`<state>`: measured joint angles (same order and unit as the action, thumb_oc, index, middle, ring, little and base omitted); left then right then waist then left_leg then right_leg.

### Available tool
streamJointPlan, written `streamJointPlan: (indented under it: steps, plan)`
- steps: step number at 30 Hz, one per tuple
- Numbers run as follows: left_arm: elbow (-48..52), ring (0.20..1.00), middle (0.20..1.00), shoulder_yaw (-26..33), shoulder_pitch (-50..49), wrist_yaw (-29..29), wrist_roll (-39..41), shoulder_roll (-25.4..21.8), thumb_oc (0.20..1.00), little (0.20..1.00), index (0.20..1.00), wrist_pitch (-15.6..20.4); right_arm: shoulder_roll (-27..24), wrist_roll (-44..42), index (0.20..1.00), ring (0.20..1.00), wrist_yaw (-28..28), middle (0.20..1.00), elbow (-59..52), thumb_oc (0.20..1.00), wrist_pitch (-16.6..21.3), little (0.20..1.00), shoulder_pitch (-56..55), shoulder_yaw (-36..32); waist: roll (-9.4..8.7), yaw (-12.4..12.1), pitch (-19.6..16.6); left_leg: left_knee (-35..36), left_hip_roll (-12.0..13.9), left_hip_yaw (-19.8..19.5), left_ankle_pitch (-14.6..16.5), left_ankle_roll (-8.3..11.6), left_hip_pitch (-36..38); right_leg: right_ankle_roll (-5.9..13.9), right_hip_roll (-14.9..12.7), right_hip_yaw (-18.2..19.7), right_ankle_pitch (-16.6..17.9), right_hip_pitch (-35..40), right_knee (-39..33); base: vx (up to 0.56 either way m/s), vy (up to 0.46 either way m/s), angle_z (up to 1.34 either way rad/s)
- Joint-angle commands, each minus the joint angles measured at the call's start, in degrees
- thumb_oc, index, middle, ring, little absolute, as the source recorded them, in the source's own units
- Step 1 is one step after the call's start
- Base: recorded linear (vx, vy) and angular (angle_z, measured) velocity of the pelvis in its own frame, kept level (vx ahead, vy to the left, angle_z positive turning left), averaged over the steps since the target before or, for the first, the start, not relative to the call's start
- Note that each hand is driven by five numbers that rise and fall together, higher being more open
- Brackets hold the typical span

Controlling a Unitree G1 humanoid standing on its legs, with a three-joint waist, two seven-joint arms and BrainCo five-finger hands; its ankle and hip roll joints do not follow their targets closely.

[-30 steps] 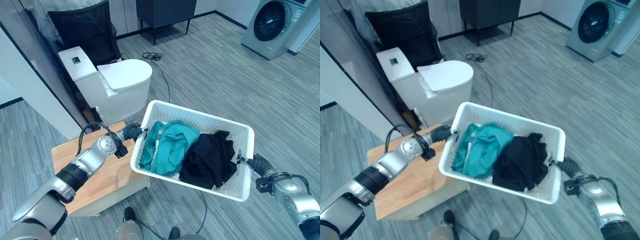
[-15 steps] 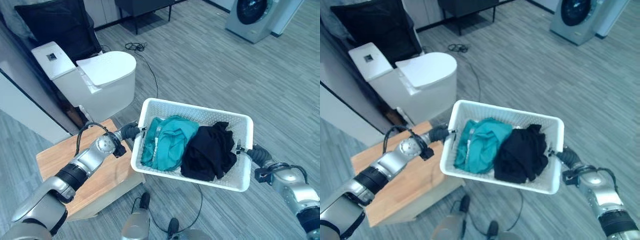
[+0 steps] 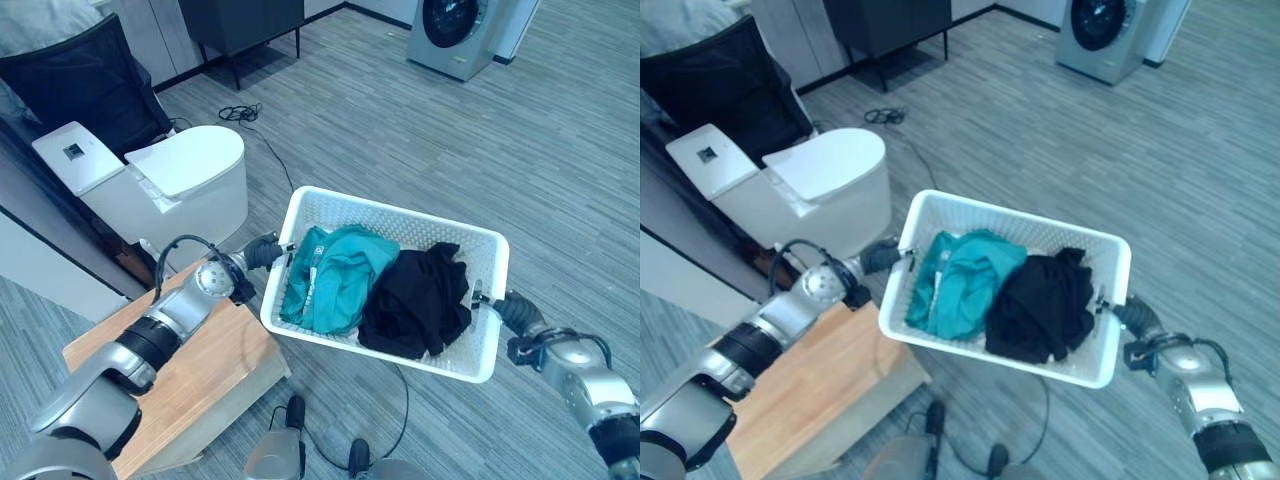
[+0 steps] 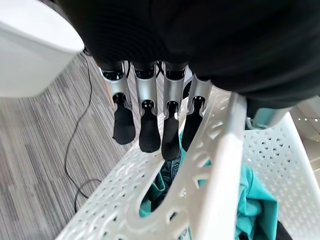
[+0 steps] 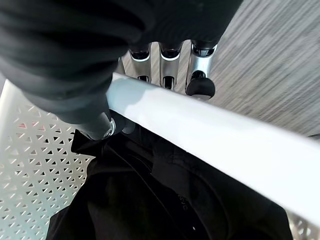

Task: Grab the laundry basket,head to the washer,open it,put in the laundry and shut it.

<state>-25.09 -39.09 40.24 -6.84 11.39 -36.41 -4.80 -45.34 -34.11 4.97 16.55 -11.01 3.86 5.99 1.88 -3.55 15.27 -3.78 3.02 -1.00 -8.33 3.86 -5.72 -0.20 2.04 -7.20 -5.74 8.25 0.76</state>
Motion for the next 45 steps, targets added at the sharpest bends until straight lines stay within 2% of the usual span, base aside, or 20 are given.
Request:
streamJointPlan:
  steps: [1, 3, 5, 8, 13, 17, 18, 21, 23, 24, 27, 30, 31, 32, 35, 37, 40, 42, 44, 45]
  plan:
    - [-3.98, 0.2, 0.2, 3.51, 7.45, 2.38, 1.89, 3.01, 0.2, 0.2, 0.2, 2.6, -6.35, -5.22, 0.2, 0.2, -0.02, 0.2, -6.75, 0.2, 5.42, 0.2, -0.64, -6.81, -1.98, 1.26, -2.05, -13.18, 7.46, -0.25, -3.08, 1.91, -11.05, 1.11, 0.51, -0.66, -1.42, 5.92, -5.48, -0.03, -0.121, 0.17]
    - [-4.28, 0.2, 0.2, 3.27, 7.74, 2.41, 1.88, 3.69, 0.2, 0.2, 0.2, 2.68, -6.48, -5.52, 0.2, 0.2, -0.11, 0.2, -7.23, 0.2, 5.42, 0.2, -1.12, -7.04, -1.91, 1.64, -1.9, -15.12, 7.19, 0.7, -1.82, 1.5, -12.18, 1.17, 0.43, -1.03, -1.33, 5.7, -5.6, 0.01, -0.038, 0.23]
    - [-3.73, 0.2, 0.2, 4.0, 7.02, 2.57, 1.47, 3.58, 0.2, 0.2, 0.2, 3.06, -5.93, -5.74, 0.2, 0.2, -0.08, 0.2, -8.85, 0.2, 5.5, 0.2, -1.89, -6.9, -2.06, 0.68, -2.21, -15.43, 0.54, 2.84, 2.42, -0.78, -15.15, 1.67, 0.09, 0.04, -1.29, 5.18, -5.76, 0.09, -0.001, 0.03]
    - [-3.12, 0.2, 0.2, 4.96, 5.92, 2.24, 0.54, 2.46, 0.2, 0.2, 0.2, 3.12, -3.92, -5.98, 0.2, 0.2, 0.18, 0.2, -9.67, 0.2, 5.16, 0.2, -1.24, -5.35, -2.05, -1.15, -3.63, -13.29, -2.2, 11.14, 4.19, -3.04, -15.28, 1.97, 1.26, 1.56, -1.61, 4.63, -5.76, 0.13, -0.004, -0.2]
    - [-0.71, 0.2, 0.2, 6.94, 3.51, 2.41, 0.77, -1.79, 0.2, 0.2, 0.2, 3.47, -1.34, -5.94, 0.2, 0.2, 0.83, 0.2, -9.17, 0.2, 5.26, 0.2, 0.77, -3.33, -3.94, -3.37, -6.21, -9.35, -6.3, 6.81, 5.89, -5.3, -12.82, 2.6, 0.38, 3.07, -3.14, 4.78, -3.94, 0.3, 0.029, -0.8]
    - [-0.03, 0.2, 0.2, 8.37, 2.23, 2.38, -0.18, -3.42, 0.2, 0.2, 0.2, 3.37, 2.45, -2.9, 0.2, 0.2, 2.24, 0.2, -8.74, 0.2, 4.21, 0.2, 2.88, -0.95, -5.32, -3.85, -7.67, -6.24, -6.63, 9.58, 9.54, -7.7, -5.87, 8.25, -1.2, 2.09, -2.1, -0.63, 13.59, 0.33, 0.047, -0.44]
    - [-0.05, 0.2, 0.2, 8.66, 2.25, 2.8, -0.32, -2.99, 0.2, 0.2, 0.2, 3.4, 3.38, -2.34, 0.2, 0.2, 2.79, 0.2, -9.2, 0.2, 4.11, 0.2, 3.89, -0.93, -4.92, -1.98, -6.31, -6.57, -6.59, 9.34, 10.94, -8.71, -3.56, 13.36, -2.19, 2.67, 3.53, -5.01, 24.01, 0.1, 0.021, -0.18]
    - [-0.33, 0.2, 0.2, 8.95, 2.32, 2.87, -0.01, -2.2, 0.2, 0.2, 0.2, 3.18, 4.52, -2.12, 0.2, 0.2, 2.72, 0.2, -8.72, 0.2, 4.13, 0.2, 4.75, -1.04, -2.85, -0.32, -5.69, -5.15, -5.47, 8.28, 11.03, -9.14, -1.04, 13.05, -3.18, 2.57, 3.98, -10.84, 30.21, 0.2, 0.052, 0.21]
    - [-0.33, 0.2, 0.2, 8.23, 2.96, 2.68, 0.05, -1.2, 0.2, 0.2, 0.2, 3.0, 4.51, -2.43, 0.2, 0.2, 2.25, 0.2, -8.38, 0.2, 4.19, 0.2, 3.93, -1.95, -0.73, 2.18, -4.57, -2.93, -5.55, 4.84, 11.1, -8.58, 2.54, 8.8, -3.7, 4.44, 0.37, -17.05, 26.16, 0.24, 0.009, 0.2]
    - [-0.4, 0.2, 0.2, 8.17, 3.01, 2.69, 0.05, -1.11, 0.2, 0.2, 0.2, 3.01, 4.47, -2.44, 0.2, 0.2, 2.25, 0.2, -8.39, 0.2, 4.19, 0.2, 3.86, -2.01, -0.73, 2.38, -4.53, -2.9, -5.63, 4.58, 11.23, -8.55, 2.7, 8.76, -3.81, 4.2, 0.08, -16.85, 26.25, 0.22, -0.042, 0.59]
    - [-2.18, 0.2, 0.2, 6.66, 4.6, 2.98, -0.26, 1.03, 0.2, 0.2, 0.2, 2.92, 3.48, -3.39, 0.2, 0.2, 2.07, 0.2, -8.64, 0.2, 4.48, 0.2, 2.07, -3.17, -0.78, 5.28, -4.41, -3.03, -6.94, 1.62, 14.55, -7.59, 6.24, 8.6, -5.96, 7.23, 3.9, -20.37, 11.94, 0.32, -0.089, 0.52]
    - [-3.08, 0.2, 0.2, 6.41, 4.75, 3.49, -0.55, 1.81, 0.2, 0.2, 0.2, 3.15, 3.36, -3.63, 0.2, 0.2, 2.02, 0.2, -8.85, 0.2, 4.51, 0.2, 1.59, -3.65, -1.06, 6.1, -4.07, -3.71, -7.1, 0.98, 16.88, -6.85, 8.6, 9.59, -9.08, 3.51, 7.8, -21.74, 4.75, 0.38, -0.118, 0.49]
    - [-3.95, 0.2, 0.2, 7.12, 4.07, 3.83, -2.34, 1.67, 0.2, 0.2, 0.2, 3.46, 3.59, -2.81, 0.2, 0.2, 2.26, 0.2, -8.57, 0.2, 4.51, 0.2, 1.61, -3.63, -1.9, 6.15, -4.53, -4.23, -6.92, 3.26, 20.49, -5.61, 13.23, 11.17, -12.04, -8.27, 11.11, -23.26, -2.36, 0.53, -0.141, 0.57]
    - [-3.8, 0.2, 0.2, 7.53, 3.57, 3.55, -2.8, 1.27, 0.2, 0.2, 0.2, 3.48, 3.71, -2.55, 0.2, 0.2, 2.54, 0.2, -8.61, 0.2, 4.35, 0.2, 1.56, -3.74, -2.03, 6.06, -5.0, -4.25, -6.76, 4.08, 21.32, -5.33, 14.49, 11.31, -12.37, -11.49, 11.58, -23.13, -3.66, 0.53, -0.143, 0.35]
    - [-3.64, 0.2, 0.2, 8.51, 2.46, 2.79, -3.54, 0.46, 0.2, 0.2, 0.2, 3.76, 3.82, -2.02, 0.2, 0.2, 3.06, 0.2, -8.33, 0.2, 4.11, 0.2, 1.36, -3.7, -2.23, 6.4, -6.47, -4.36, -5.77, 5.51, 23.52, -4.39, 18.59, 11.08, -12.39, -16.27, 13.19, -22.85, -2.94, 0.4, -0.075, -0.16]
    - [-3.49, 0.2, 0.2, 8.01, 2.79, 2.68, -3.74, 0.6, 0.2, 0.2, 0.2, 3.66, 3.51, -2.18, 0.2, 0.2, 3.12, 0.2, -8.47, 0.2, 4.15, 0.2, 1.09, -3.78, -2.34, 6.79, -7.33, -5.8, -5.39, 4.78, 24.59, -4.34, 19.25, 10.58, -11.45, -15.09, 13.33, -21.32, -3.13, 0.49, -0.121, 0.13]
    - [-3.14, 0.2, 0.2, 9.23, 1.67, 2.77, -3.79, 0.86, 0.2, 0.2, 0.2, 4.1, 2.44, -3.2, 0.2, 0.2, 3.06, 0.2, -9.16, 0.2, 3.89, 0.2, -0.22, -4.68, -1.79, 7.74, -9.06, -13.34, -3.33, 4.55, 21.69, -2.72, 18.65, 7.94, -9.06, -12.63, 13.68, -18.73, -1.65, 0.43, -0.153, 0.0]
    - [-3.72, 0.2, 0.2, 8.28, 2.01, 2.89, -3.01, 1.28, 0.2, 0.2, 0.2, 4.33, 1.64, -5.02, 0.2, 0.2, 2.03, 0.2, -8.36, 0.2, 4.56, 0.2, 0.17, -4.83, -0.66, 8.48, -9.34, -27.01, 1.86, 5.07, 10.38, 0.69, 14.73, 4.51, -6.63, -13.11, 11.33, -16.21, 0.23, 0.4, -0.273, -0.18]
    - [-2.33, 0.2, 0.2, 9.3, 1.67, 3.16, -1.89, 0.64, 0.2, 0.2, 0.2, 3.71, 1.59, -5.65, 0.2, 0.2, 0.81, 0.2, -7.07, 0.2, 5.08, 0.2, 2.29, -3.36, -1.59, 7.17, -8.8, -42.1, 5.95, 6.54, 2.51, 1.3, 9.42, 0.54, -3.92, -12.09, 7.63, -11.61, -0.58, 0.33, -0.303, 0.17]
    - [-2.28, 0.2, 0.2, 9.39, 1.62, 3.15, -1.89, 0.58, 0.2, 0.2, 0.2, 3.68, 1.58, -5.67, 0.2, 0.2, 0.81, 0.2, -6.98, 0.2, 5.12, 0.2, 2.44, -3.24, -1.45, 7.23, -8.75, -42.36, 6.13, 6.47, 2.63, 1.38, 9.31, 0.47, -3.75, -12.12, 7.64, -11.6, -0.61, 0.32, -0.24, -0.1]
